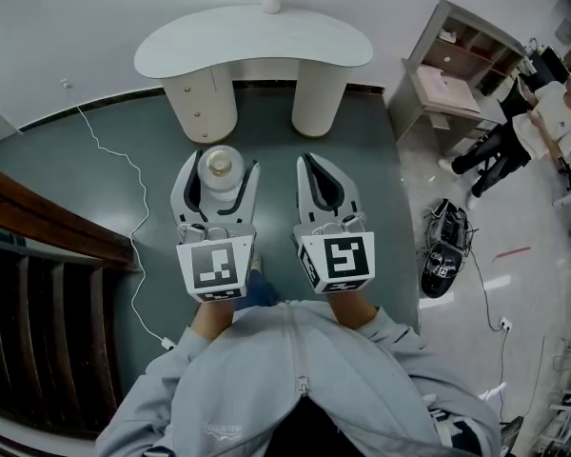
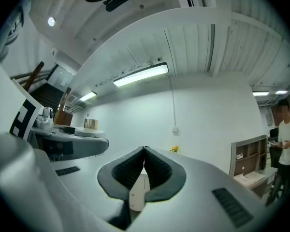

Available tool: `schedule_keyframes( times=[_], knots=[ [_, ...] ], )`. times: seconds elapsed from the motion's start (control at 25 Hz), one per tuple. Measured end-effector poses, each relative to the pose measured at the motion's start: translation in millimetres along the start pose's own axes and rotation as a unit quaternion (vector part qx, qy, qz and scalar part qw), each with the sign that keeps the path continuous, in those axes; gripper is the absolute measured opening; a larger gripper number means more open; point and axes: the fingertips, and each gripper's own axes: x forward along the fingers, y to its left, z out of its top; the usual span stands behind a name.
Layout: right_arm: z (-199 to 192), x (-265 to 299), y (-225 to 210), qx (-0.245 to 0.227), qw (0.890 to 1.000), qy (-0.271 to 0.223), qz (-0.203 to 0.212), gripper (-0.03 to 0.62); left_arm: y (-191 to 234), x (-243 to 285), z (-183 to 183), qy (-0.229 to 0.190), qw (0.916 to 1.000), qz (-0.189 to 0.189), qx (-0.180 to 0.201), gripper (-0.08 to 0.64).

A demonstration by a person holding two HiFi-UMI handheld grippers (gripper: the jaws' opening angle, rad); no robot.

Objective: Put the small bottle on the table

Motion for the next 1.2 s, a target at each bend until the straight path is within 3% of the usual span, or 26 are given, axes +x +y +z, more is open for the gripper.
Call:
schedule_keyframes(
  times=[0.88,1.2],
  knots=[
    [-28.5,204.2,-28.8,-0.022,0.999,0.006,-0.038,0.028,111.9,180.8,-32.8,-0.007,0.9993,-0.033,-0.015,0.334],
    [-34.0,245.6,-34.8,-0.025,0.998,0.012,-0.049,0.028,131.4,220.0,-42.4,-0.004,0.9986,-0.050,-0.017,0.334]
  ],
)
